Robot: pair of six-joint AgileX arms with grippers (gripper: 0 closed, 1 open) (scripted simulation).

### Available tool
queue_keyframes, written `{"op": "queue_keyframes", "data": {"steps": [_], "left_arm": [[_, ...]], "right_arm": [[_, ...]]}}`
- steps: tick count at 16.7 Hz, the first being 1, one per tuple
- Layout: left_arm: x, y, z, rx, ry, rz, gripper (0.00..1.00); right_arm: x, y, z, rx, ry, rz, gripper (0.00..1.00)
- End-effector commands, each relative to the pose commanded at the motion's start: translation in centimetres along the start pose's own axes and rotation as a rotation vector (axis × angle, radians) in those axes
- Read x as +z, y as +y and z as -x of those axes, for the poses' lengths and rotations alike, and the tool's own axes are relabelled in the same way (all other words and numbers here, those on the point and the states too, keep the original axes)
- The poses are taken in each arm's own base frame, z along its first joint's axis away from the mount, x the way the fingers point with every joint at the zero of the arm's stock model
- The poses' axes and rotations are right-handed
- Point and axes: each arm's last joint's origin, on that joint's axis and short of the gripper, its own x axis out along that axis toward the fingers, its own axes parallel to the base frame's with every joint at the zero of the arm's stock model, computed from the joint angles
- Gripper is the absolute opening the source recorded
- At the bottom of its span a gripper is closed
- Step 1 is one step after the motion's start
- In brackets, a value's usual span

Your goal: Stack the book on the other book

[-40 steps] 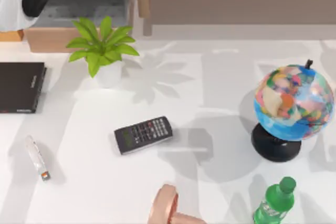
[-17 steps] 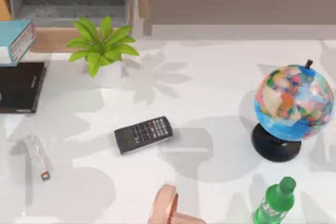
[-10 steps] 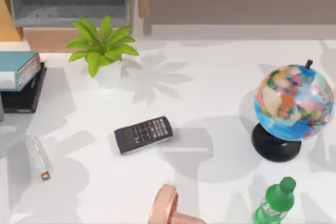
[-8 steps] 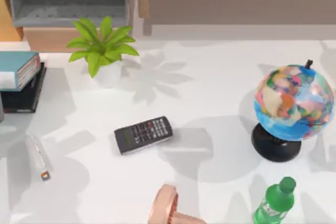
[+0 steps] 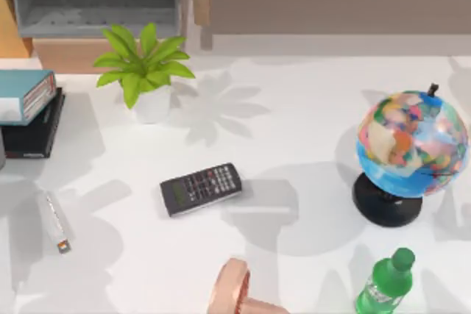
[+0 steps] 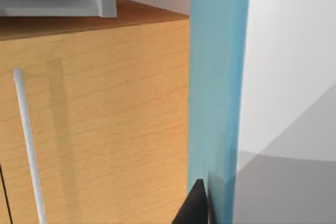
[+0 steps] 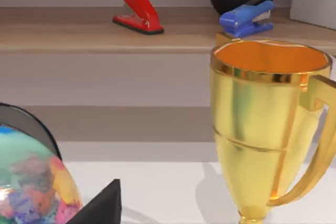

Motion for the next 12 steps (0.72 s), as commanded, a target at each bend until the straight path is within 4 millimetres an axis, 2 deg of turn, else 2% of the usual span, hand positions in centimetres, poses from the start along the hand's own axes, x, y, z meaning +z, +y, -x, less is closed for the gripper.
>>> {"op": "queue_keyframes", "data": {"steps": [12], "left_arm": [[0.0,0.0,0.0,0.0,0.0,0.0,0.98]], "right_arm": [[0.0,0.0,0.0,0.0,0.0,0.0,1.0]]}}
